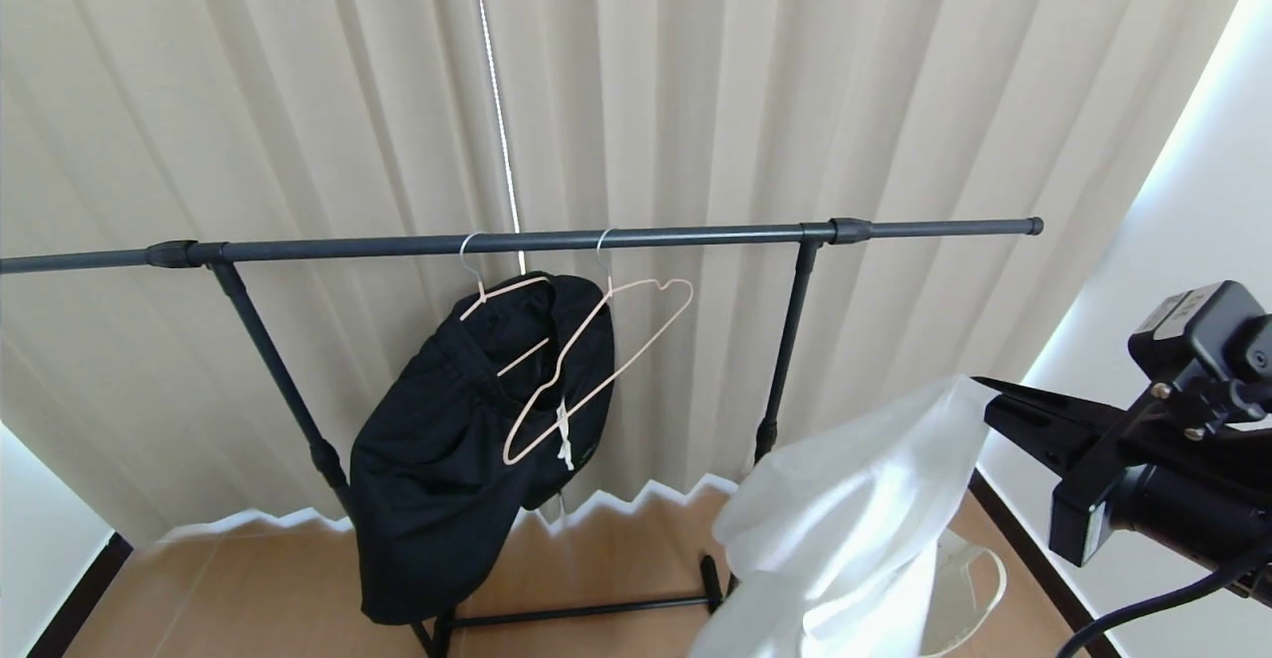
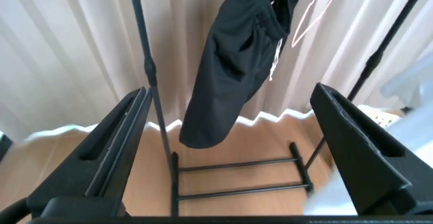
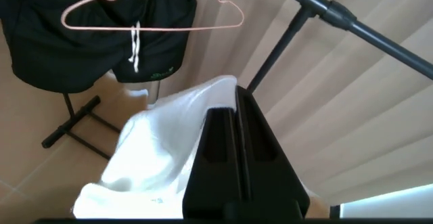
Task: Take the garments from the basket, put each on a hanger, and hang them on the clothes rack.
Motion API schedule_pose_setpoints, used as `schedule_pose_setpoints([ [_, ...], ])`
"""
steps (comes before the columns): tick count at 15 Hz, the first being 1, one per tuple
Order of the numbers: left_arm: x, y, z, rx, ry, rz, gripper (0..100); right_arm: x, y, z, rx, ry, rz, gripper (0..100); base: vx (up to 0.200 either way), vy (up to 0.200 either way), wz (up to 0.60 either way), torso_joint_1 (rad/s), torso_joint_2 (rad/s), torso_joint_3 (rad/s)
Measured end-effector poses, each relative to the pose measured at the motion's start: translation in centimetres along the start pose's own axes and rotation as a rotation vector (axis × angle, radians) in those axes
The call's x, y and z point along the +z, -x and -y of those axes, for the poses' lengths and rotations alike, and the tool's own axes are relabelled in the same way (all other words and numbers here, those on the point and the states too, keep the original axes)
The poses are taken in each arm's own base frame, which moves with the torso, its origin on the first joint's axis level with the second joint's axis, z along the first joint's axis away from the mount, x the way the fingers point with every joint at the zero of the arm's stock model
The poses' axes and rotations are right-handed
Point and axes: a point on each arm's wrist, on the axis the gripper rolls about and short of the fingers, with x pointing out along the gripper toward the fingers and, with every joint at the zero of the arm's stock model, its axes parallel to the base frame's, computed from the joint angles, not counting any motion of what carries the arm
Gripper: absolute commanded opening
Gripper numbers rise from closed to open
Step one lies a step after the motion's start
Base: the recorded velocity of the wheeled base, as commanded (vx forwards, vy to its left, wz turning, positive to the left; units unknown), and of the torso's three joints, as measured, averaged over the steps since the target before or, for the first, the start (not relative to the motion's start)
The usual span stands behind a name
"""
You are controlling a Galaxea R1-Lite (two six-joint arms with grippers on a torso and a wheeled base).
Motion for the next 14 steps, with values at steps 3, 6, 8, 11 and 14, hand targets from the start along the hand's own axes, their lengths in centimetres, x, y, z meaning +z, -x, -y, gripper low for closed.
schedule_pose_setpoints([
  [3,0.6,-0.2,0.0,-0.004,-0.061,-0.039,100,0.1,-1.8,-0.7,0.023,0.008,-0.014,0,0.000,0.000,0.00,0.000,0.00,0.000],
  [6,3.9,-1.7,0.0,-0.063,0.016,-0.149,100,2.2,-5.1,-0.9,-0.001,-0.007,0.073,0,0.000,0.000,0.00,0.000,0.00,0.000],
  [8,6.9,-4.1,0.1,-0.129,0.086,-0.260,100,3.1,-7.3,-1.1,-0.016,-0.023,0.104,0,0.000,0.000,0.00,0.000,0.00,0.000],
  [11,10.4,-9.6,1.4,-0.259,0.201,-0.459,100,4.1,-10.1,-1.5,-0.042,-0.082,0.121,0,0.000,0.000,0.00,0.000,0.00,0.000],
  [14,11.9,-14.7,5.6,-0.422,0.212,-0.628,100,4.6,-12.1,-2.3,-0.068,-0.104,0.117,0,0.000,0.000,0.00,0.000,0.00,0.000],
])
